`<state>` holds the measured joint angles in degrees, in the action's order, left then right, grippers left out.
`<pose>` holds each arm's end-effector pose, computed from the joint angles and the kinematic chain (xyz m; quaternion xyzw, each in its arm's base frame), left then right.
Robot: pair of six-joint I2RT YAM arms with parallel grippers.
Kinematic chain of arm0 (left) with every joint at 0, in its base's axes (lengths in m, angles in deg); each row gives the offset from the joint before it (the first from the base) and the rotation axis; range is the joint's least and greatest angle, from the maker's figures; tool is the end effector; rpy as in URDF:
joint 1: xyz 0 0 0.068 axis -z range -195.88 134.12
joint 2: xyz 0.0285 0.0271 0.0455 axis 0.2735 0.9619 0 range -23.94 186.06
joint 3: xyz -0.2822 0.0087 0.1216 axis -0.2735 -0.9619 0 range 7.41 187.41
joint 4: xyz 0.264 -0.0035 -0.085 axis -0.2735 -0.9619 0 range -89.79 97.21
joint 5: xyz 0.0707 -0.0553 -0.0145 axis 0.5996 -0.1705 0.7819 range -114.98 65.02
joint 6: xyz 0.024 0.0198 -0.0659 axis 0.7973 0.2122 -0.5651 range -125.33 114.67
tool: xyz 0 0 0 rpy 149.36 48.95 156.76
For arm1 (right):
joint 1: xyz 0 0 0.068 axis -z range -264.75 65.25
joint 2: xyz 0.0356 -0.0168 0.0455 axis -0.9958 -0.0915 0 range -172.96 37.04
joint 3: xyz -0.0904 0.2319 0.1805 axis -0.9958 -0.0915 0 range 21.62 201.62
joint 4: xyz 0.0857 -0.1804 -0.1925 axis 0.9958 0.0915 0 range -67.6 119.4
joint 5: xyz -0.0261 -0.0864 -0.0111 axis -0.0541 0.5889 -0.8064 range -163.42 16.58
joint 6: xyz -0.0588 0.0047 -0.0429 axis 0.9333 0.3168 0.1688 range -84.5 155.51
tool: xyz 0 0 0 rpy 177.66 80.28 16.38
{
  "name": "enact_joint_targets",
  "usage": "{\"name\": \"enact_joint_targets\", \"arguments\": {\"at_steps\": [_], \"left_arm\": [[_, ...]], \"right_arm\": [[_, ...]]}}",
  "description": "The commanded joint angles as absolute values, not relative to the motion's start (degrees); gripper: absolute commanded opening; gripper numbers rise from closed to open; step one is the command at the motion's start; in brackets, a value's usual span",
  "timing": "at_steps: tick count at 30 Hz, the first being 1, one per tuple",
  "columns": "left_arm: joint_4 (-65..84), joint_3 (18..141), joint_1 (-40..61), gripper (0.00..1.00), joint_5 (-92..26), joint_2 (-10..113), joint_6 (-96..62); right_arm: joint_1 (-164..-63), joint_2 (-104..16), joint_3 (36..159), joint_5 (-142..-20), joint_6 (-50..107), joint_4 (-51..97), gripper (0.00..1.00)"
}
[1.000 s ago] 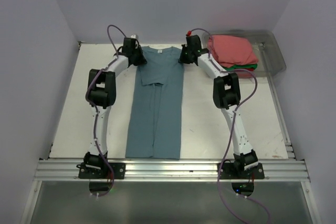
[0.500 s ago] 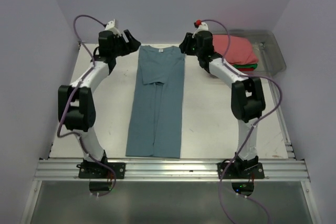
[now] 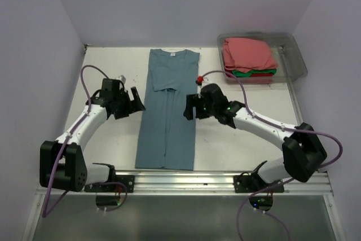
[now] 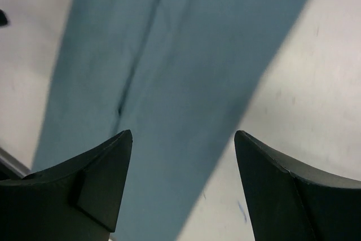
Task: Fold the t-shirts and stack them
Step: Grab the bottom of the folded rectangular tshirt with both arms
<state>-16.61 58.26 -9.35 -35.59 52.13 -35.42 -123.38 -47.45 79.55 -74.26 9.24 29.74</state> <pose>0.2948 -0.0449 0.2461 -0.1588 0.9197 -0.1917 0.3035 0.2839 0.2280 0.2732 -0.0985 0.8770 0.2578 0.3934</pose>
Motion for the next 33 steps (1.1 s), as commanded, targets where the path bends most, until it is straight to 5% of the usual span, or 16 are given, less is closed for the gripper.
{"name": "enact_joint_targets", "arguments": {"at_steps": [1,6,16,33], "left_arm": [[-29.6,55.3,-7.7,0.90,-39.6,44.2,-33.5],[-37.3,53.6,-4.5,0.91,-41.3,37.1,-35.6],[-48.5,46.5,1.4,0.91,-41.1,33.5,-38.8],[-47.8,45.2,2.8,0.91,-45.4,42.9,-43.8]], "right_arm": [[-126.8,-38.7,71.7,-71.5,2.3,37.8,0.78],[-129.0,-28.3,66.7,-72.5,-2.4,42.6,0.80],[-129.5,-25.4,60.8,-80.4,-11.1,43.0,0.81],[-129.8,-27.6,55.3,-86.5,-16.3,37.3,0.80]]}}
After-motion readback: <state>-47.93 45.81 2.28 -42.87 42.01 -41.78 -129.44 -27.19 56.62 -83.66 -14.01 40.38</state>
